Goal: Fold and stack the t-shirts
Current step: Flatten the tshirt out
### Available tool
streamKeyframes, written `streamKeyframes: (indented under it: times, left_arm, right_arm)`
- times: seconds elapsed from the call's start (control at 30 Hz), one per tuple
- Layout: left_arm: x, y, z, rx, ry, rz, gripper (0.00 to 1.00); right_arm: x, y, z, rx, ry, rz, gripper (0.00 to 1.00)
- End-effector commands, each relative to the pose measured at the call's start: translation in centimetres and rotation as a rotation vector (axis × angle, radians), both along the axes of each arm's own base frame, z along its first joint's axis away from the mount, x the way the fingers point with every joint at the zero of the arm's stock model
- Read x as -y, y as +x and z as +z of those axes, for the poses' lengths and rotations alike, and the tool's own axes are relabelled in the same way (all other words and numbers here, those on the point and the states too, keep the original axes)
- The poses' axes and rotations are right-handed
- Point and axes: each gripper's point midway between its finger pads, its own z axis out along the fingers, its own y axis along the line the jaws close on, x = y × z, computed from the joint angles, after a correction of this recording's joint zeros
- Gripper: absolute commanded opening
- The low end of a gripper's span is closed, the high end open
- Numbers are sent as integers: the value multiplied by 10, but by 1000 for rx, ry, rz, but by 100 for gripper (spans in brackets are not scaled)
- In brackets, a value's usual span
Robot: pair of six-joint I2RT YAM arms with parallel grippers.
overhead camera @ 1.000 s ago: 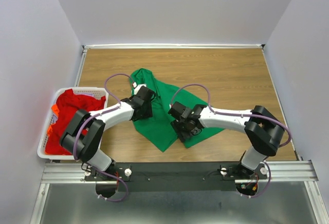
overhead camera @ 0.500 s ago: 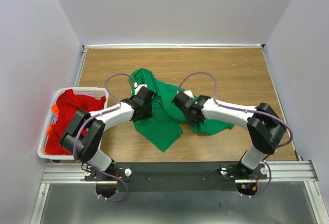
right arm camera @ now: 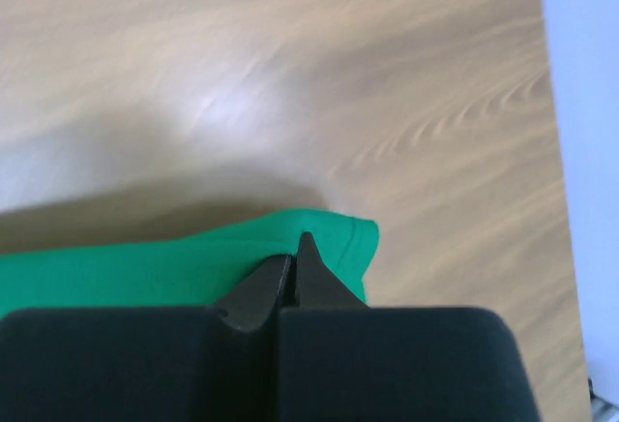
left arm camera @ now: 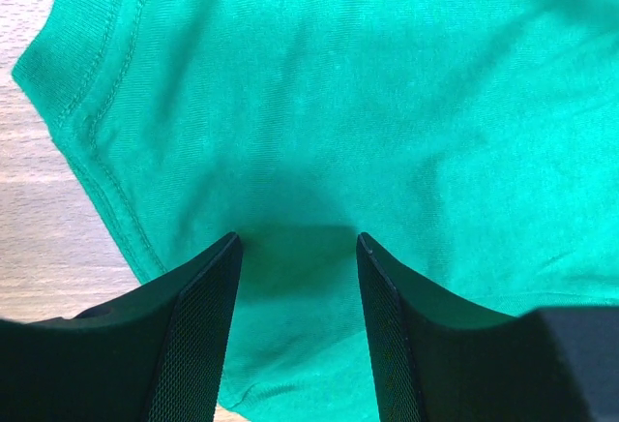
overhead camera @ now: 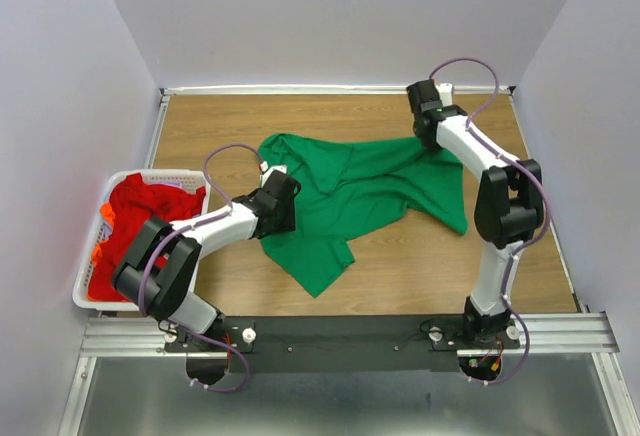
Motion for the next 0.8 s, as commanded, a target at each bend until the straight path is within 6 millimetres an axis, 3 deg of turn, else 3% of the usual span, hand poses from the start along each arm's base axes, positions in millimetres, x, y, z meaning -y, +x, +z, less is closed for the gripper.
streamKeyframes:
  times: [0.0, 0.07, 0.1, 0.13, 0.27, 0.37, 0.4, 0.5, 0.53, 0.57, 0.6, 0.63, 0.77]
  left_arm:
    - [-18, -42, -28, -155, 58, -31, 59]
    - [-17, -42, -27, -151, 53, -34, 59]
    - [-17, -42, -27, -150, 52, -34, 59]
    - [-17, -43, -26, -149, 50, -36, 59]
    - [-17, -44, -25, -147, 45, -37, 59]
    - [-18, -46, -24, -148, 45, -32, 59]
    - [-19, -46, -23, -147, 43, -24, 59]
    - [-17, -41, -13, -120, 30, -11, 61]
    - [-15, -35, -3, -96, 19, -8, 63]
    - [-13, -31, 2, -81, 16, -5, 64]
    - [-11, -27, 8, -65, 10, -5, 66]
    - [-6, -15, 22, -26, -2, 1, 67]
    - [5, 12, 43, 50, -29, 2, 68]
  right_arm:
    - [52, 46, -5, 54, -48, -100, 1]
    - [67, 71, 3, 92, -40, -119, 3]
    - [71, 79, -11, 70, -48, -121, 5]
    - [75, 96, 6, 124, -45, -132, 12]
    - [91, 122, 12, 158, -81, -154, 34]
    - [100, 124, 19, 175, -68, -166, 48]
    - [99, 121, 17, 167, -60, -160, 51]
    - [75, 109, 36, 201, 93, -94, 63]
    - [69, 90, 14, 141, 130, -86, 65]
    - [58, 81, 9, 125, 198, -61, 66]
    - [52, 68, 23, 150, 249, -64, 66]
    - [48, 49, 0, 88, 274, -54, 66]
    - [-4, 12, -19, -16, 484, 120, 66]
